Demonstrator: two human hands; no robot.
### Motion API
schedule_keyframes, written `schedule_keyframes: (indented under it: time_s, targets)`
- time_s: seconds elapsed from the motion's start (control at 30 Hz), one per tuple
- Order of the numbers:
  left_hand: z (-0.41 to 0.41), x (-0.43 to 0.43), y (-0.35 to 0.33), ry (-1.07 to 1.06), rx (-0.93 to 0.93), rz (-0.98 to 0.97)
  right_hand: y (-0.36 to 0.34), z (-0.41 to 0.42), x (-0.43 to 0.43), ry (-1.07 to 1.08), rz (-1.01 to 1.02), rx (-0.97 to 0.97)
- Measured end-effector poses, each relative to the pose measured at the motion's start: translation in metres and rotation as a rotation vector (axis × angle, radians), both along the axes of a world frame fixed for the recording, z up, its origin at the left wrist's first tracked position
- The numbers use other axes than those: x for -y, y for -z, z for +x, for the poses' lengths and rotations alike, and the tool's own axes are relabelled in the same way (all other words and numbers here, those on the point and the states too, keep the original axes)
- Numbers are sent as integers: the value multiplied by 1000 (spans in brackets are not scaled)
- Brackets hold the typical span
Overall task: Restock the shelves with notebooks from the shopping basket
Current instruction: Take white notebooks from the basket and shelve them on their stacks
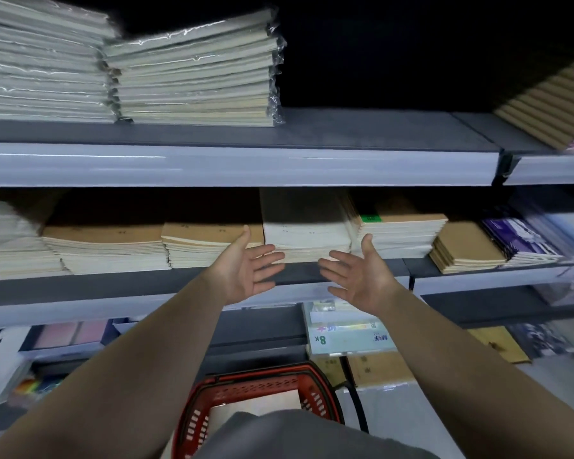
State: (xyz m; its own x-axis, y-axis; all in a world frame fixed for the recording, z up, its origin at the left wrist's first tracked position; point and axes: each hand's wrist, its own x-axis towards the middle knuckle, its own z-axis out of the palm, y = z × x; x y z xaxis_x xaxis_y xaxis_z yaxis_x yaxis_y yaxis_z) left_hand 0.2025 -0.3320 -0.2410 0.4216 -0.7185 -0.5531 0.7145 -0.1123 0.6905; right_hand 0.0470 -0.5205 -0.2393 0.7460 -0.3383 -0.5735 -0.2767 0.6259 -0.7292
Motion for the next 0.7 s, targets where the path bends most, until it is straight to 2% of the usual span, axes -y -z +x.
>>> schedule_keyframes:
  time_s: [0.23, 0.43, 0.7]
  targets:
    - [-25, -38, 14, -5, -84, -59, 15, -42, -38, 51, 35, 52]
    - [-55, -64, 26, 29, -77, -29, 27, -77, -64, 57, 9, -7]
    - [-103, -102, 24, -30, -36, -21, 30, -115, -82, -3, -37, -49]
